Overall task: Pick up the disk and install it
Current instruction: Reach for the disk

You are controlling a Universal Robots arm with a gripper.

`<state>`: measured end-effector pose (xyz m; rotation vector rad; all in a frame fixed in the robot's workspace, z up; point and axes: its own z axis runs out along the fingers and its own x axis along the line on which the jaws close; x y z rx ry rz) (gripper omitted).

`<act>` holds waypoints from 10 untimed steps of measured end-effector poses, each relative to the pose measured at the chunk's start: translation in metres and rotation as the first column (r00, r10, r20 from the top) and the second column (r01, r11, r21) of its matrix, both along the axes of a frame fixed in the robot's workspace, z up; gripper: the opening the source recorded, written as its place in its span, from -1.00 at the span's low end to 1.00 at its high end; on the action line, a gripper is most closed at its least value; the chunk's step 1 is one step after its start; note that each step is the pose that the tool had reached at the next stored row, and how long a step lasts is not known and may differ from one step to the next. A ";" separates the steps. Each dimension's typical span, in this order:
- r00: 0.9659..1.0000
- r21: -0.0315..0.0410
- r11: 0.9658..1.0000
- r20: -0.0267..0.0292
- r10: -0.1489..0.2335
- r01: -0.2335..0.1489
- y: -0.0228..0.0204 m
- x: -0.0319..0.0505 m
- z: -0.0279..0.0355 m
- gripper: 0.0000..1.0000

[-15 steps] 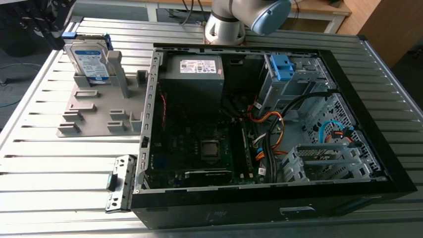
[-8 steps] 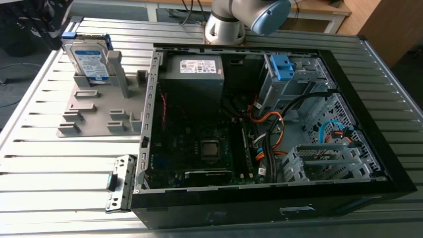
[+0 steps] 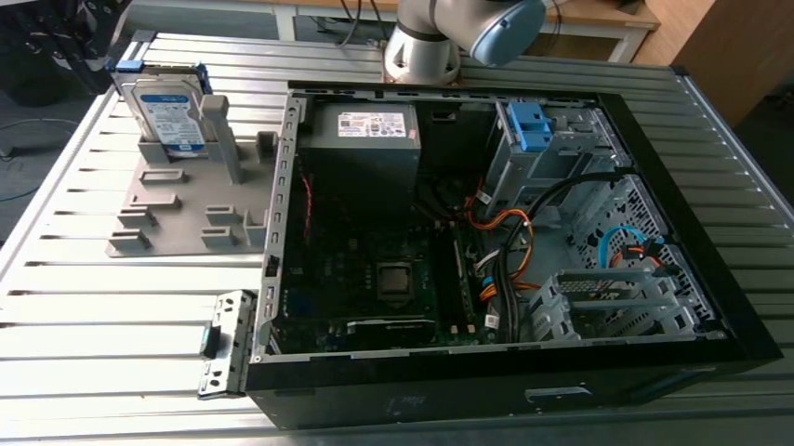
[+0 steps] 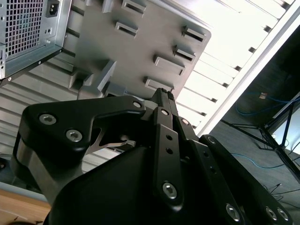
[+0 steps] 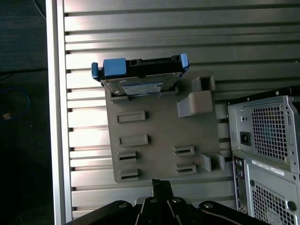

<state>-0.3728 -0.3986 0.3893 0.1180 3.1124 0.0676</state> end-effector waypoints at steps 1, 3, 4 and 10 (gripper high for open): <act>1.000 0.000 1.000 0.000 0.000 0.000 0.0000 -0.0006 0.0000 -0.79; 1.000 0.000 1.000 0.000 0.000 0.000 0.0000 -0.0017 -0.0002 -0.79; 1.000 0.000 1.000 0.000 0.000 0.000 0.0000 -0.0020 -0.0003 -0.79; 1.000 0.000 1.000 0.000 0.000 0.000 0.0002 -0.0041 -0.0017 -0.79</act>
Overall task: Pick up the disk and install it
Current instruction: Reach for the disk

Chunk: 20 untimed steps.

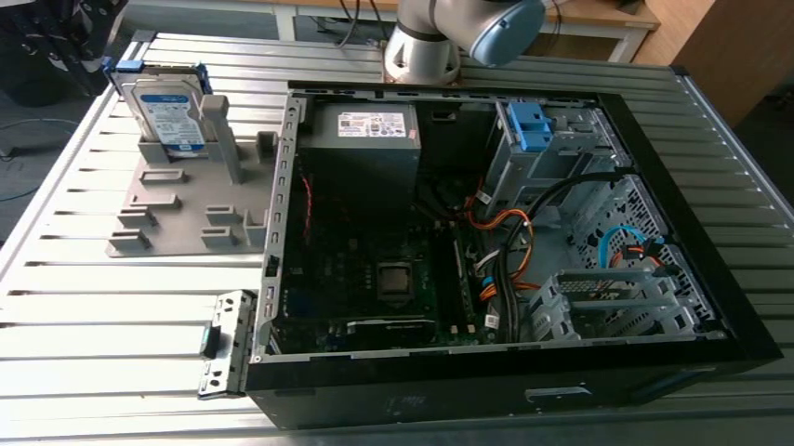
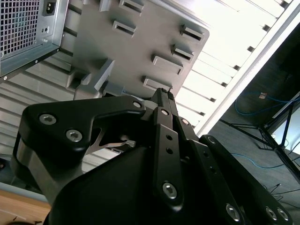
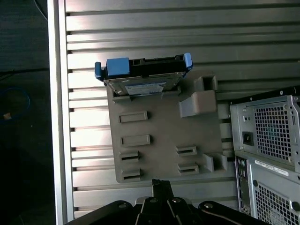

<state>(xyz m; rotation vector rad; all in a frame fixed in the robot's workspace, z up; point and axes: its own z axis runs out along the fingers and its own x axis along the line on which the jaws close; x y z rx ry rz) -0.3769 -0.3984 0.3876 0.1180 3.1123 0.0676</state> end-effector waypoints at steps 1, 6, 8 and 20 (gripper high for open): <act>1.000 0.000 1.000 0.000 0.000 0.000 0.0001 -0.0005 -0.0003 -0.79; 1.000 0.000 1.000 0.000 0.000 0.000 0.0023 -0.0031 -0.0017 -0.79; 1.000 0.000 1.000 0.000 0.000 0.000 0.0050 -0.0036 -0.0024 -0.79; 1.000 0.000 1.000 0.000 0.000 0.000 0.0262 -0.0031 -0.0086 -0.79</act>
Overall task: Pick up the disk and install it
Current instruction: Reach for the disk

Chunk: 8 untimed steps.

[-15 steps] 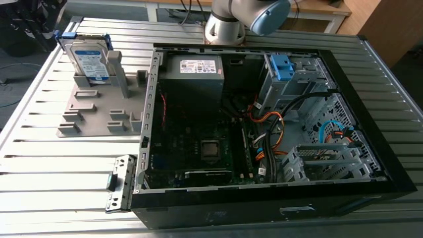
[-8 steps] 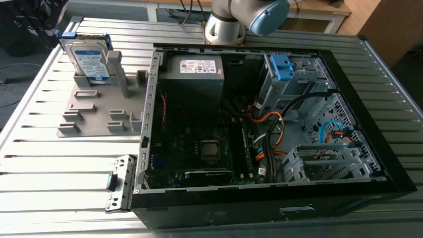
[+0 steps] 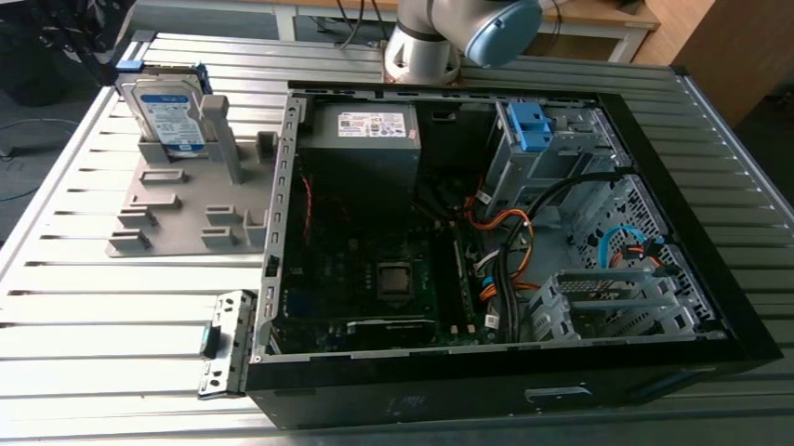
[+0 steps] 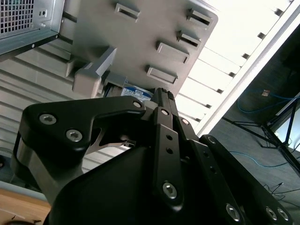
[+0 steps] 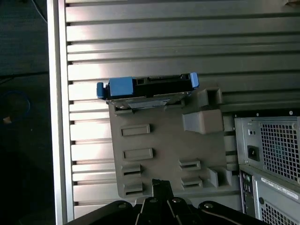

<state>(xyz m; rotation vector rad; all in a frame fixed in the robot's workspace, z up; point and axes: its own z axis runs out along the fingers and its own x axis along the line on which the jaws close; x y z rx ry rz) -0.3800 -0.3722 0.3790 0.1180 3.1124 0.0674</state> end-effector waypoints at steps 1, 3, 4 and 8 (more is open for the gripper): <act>1.000 0.000 1.000 0.000 0.000 0.000 0.0008 0.0000 -0.0009 -0.79; 1.000 0.000 1.000 0.000 0.000 0.000 0.0023 0.0000 -0.0027 -0.79; 1.000 0.000 1.000 0.000 0.000 0.000 0.0028 0.0000 -0.0037 -0.79; 1.000 0.000 1.000 0.000 0.000 0.000 0.0042 0.0001 -0.0071 -0.79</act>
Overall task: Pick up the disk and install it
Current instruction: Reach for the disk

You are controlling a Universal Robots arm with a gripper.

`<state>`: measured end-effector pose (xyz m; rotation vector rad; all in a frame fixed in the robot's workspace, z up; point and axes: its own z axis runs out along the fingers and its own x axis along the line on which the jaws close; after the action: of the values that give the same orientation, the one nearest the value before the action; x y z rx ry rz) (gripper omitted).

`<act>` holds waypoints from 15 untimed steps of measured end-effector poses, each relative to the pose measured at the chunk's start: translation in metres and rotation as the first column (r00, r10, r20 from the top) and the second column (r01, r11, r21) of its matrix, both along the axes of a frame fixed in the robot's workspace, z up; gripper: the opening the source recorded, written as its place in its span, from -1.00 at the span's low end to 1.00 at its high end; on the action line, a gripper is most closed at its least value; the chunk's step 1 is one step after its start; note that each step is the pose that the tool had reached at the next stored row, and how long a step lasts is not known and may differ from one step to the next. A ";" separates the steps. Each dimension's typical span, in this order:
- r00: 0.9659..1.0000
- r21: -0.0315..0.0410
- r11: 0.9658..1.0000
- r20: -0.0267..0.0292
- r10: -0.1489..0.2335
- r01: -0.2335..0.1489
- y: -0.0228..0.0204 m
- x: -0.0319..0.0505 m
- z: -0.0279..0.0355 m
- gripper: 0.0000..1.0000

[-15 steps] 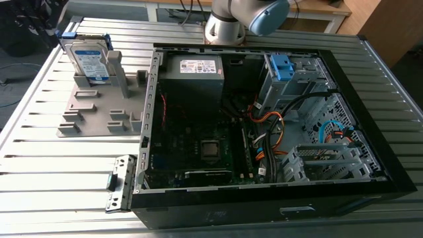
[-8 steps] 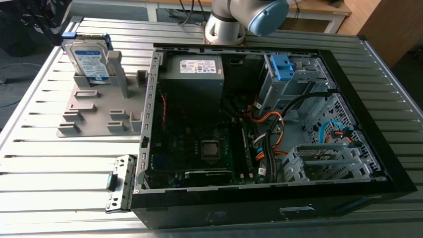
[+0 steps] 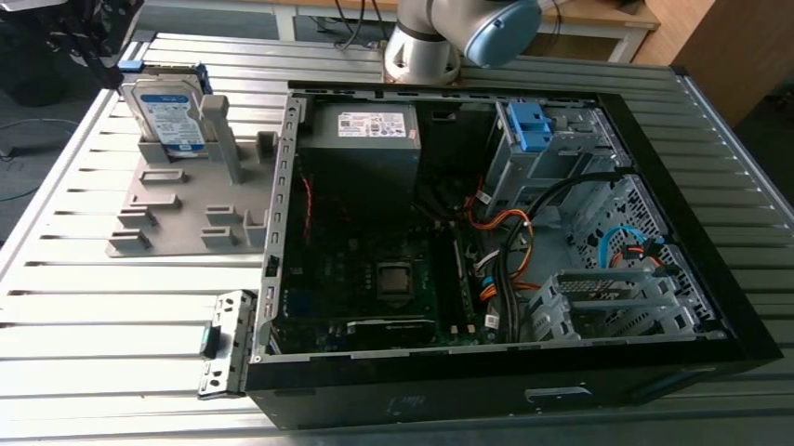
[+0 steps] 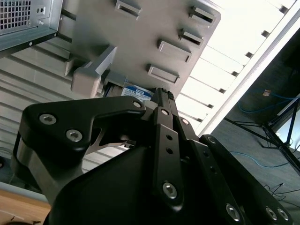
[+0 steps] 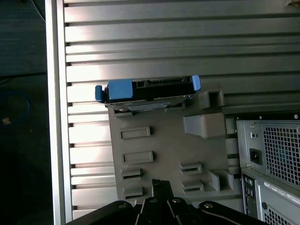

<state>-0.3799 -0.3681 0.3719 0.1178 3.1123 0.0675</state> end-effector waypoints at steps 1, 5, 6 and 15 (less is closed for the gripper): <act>1.000 0.000 1.000 0.000 0.000 0.000 0.0001 0.0000 -0.0007 -0.79; 1.000 0.000 1.000 0.000 0.000 0.000 0.0003 -0.0001 -0.0037 -0.79; 1.000 0.000 1.000 0.000 0.000 0.000 0.0003 -0.0001 -0.0044 -0.79; 1.000 0.000 1.000 0.000 0.000 0.000 0.0003 -0.0001 -0.0103 -0.79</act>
<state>-0.3800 -0.3677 0.3616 0.1179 3.1124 0.0675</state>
